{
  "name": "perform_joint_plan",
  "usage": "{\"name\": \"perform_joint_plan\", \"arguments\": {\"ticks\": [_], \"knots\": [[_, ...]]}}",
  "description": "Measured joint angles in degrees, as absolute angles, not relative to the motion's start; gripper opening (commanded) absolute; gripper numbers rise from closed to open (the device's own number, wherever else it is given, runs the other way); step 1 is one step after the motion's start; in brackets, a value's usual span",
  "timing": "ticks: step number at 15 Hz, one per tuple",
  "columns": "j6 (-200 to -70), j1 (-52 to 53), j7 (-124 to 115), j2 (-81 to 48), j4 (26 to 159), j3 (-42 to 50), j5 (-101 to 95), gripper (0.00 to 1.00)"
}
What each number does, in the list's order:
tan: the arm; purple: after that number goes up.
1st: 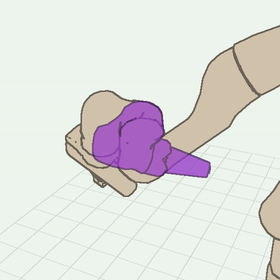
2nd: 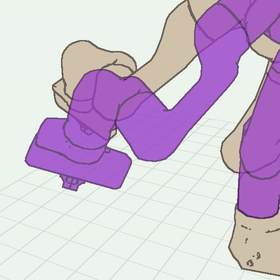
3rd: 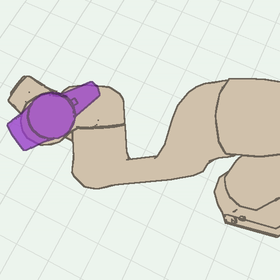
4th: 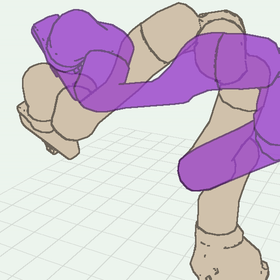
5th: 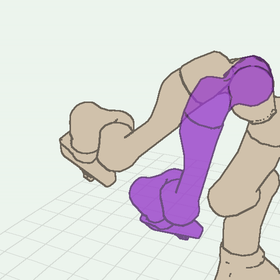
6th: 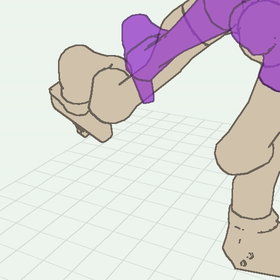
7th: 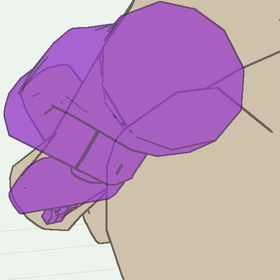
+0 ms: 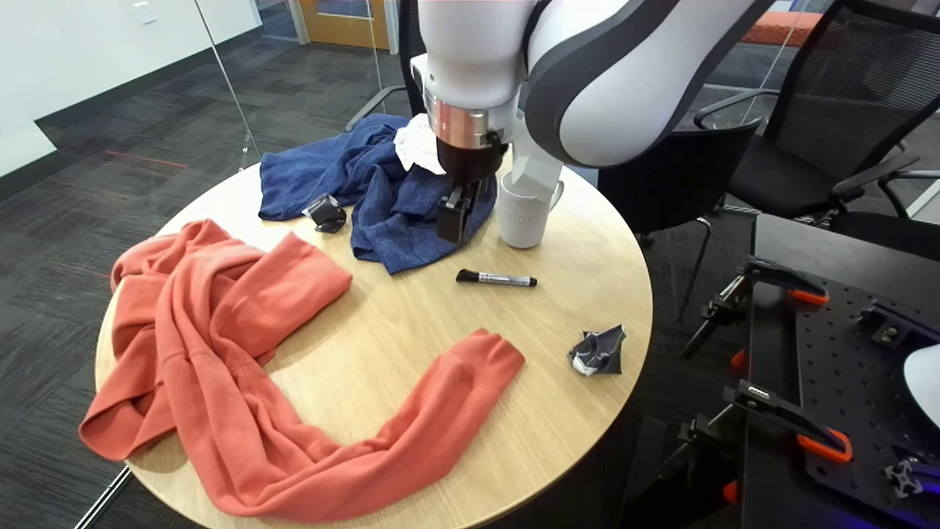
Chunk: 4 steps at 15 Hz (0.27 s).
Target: Take the marker in the cup and put it on the table
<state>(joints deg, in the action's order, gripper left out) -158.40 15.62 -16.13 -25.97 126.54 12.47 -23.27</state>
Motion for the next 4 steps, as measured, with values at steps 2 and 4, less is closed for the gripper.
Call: {"name": "perform_joint_plan", "arguments": {"ticks": [2, 4], "knots": [[-158.4, 15.49, -16.13, -24.07, 127.37, 12.26, -22.77, 1.0], [-158.39, 15.48, -16.13, -23.0, 127.96, 12.24, -22.65, 1.0]]}}
